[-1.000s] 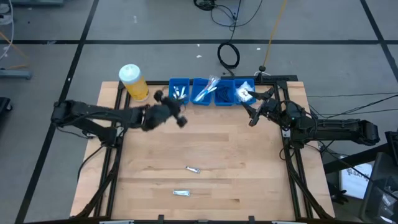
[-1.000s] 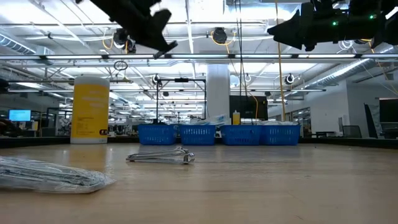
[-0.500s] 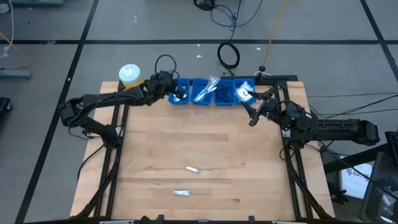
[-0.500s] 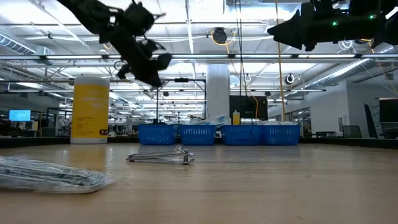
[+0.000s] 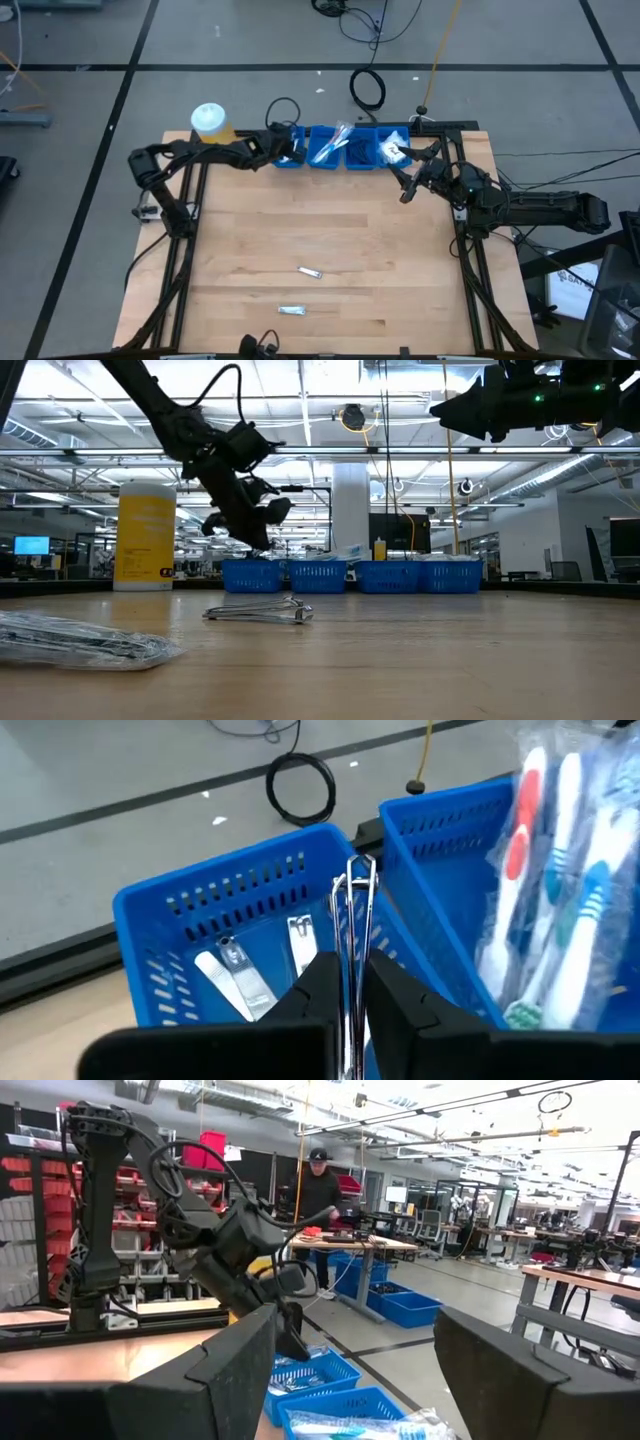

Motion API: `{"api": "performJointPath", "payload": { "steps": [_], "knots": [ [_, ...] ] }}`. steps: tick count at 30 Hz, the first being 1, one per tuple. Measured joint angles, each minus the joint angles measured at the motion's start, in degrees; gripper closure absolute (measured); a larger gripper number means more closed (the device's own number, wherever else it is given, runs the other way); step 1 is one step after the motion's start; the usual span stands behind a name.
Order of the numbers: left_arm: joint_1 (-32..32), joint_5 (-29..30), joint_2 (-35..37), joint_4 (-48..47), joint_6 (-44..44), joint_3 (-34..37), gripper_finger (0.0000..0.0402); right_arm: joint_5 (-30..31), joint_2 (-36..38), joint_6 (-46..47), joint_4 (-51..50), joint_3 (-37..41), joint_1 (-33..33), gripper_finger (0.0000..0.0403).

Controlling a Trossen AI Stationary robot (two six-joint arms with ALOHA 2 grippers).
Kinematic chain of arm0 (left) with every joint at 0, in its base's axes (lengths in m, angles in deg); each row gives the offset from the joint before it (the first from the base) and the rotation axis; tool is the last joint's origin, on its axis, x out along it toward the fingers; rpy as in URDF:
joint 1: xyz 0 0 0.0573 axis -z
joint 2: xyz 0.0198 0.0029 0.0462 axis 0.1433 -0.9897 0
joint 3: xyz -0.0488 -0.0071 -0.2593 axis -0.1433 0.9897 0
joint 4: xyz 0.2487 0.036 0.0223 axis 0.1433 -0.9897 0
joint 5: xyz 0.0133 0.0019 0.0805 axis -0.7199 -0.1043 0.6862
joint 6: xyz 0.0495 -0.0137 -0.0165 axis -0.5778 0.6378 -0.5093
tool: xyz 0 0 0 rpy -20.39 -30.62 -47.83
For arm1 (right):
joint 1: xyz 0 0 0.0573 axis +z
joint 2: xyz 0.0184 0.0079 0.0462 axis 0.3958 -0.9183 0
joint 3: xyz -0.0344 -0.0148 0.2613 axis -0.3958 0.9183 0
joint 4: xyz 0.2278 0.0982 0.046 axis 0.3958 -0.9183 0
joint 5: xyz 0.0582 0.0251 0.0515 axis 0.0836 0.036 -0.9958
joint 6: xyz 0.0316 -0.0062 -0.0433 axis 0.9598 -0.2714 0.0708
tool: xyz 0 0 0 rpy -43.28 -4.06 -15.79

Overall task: Pick & Place Travel size toiletries
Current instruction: Put the silver nail cutter into the left blue basket

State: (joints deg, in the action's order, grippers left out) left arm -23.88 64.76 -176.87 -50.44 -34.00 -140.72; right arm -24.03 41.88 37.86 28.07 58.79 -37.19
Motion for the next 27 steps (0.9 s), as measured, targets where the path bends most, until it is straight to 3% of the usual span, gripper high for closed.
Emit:
{"api": "performJointPath", "payload": {
  "steps": [5, 16, 27],
  "knots": [
    [-0.3, -0.2, -0.4, 0.0, 1.0, 0.0, 0.0385, 0.0, 0.0, -0.4, 0.0, 0.0, 0.0, 0.0147],
    [-0.2, -0.2, -0.4, -0.1, 0.8, 0.0, 0.0338, 0.0, 0.0, -0.5, 0.0, 0.0, 0.0, 0.0147],
    [-0.2, -0.2, -0.4, -0.3, 0.6, 0.0, 0.0335, 0.0, 0.0, -0.5, 0.0, 0.0, 0.0, 0.0147]
  ]
}}
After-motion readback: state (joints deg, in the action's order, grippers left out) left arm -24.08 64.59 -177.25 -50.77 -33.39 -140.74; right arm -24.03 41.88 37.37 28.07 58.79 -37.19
